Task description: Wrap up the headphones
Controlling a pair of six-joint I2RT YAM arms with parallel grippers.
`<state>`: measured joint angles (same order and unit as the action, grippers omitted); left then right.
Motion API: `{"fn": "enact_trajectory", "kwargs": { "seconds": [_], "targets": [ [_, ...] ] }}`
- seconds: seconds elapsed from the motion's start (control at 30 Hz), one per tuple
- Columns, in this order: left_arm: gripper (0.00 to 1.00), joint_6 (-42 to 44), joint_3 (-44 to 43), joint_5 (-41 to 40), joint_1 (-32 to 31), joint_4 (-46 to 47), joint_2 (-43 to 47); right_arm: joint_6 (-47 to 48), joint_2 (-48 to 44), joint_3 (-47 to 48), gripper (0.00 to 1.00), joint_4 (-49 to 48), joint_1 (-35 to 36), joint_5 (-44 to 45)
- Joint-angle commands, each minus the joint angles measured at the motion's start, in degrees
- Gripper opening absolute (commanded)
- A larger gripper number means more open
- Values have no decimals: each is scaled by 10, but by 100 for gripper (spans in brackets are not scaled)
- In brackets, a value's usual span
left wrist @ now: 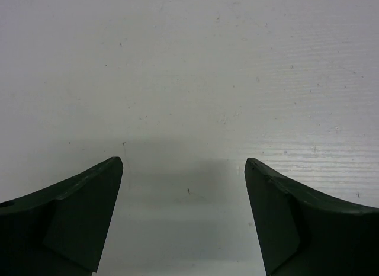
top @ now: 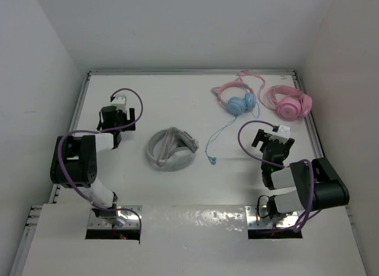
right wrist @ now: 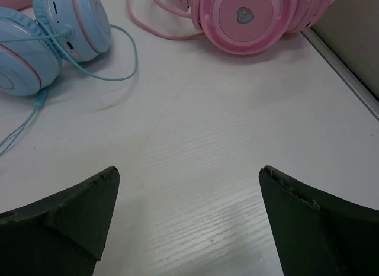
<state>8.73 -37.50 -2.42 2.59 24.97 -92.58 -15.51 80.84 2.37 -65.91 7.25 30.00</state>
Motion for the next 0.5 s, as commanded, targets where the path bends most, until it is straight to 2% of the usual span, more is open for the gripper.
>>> {"fn": "enact_trajectory", "kwargs": {
  "seconds": [0.0,0.07,0.17,0.23,0.3,0.47],
  "targets": [
    [82,5,-8,22,7,10,20,-3,-4,-54,99,-37,-2,3],
    [82,12,-6,35,7,10,23,-7,-26,-40,99,30,-3,-12],
    [82,17,0,53,7,16,28,4,-17,-39,99,-2,-2,-12],
    [82,18,5,59,7,22,33,-4,-25,-35,99,24,-2,-14],
    [82,19,5,59,8,21,34,6,-20,-42,99,-3,-2,-14],
    [82,19,6,55,10,21,35,2,-22,-40,99,3,-2,-13]
  ]
}}
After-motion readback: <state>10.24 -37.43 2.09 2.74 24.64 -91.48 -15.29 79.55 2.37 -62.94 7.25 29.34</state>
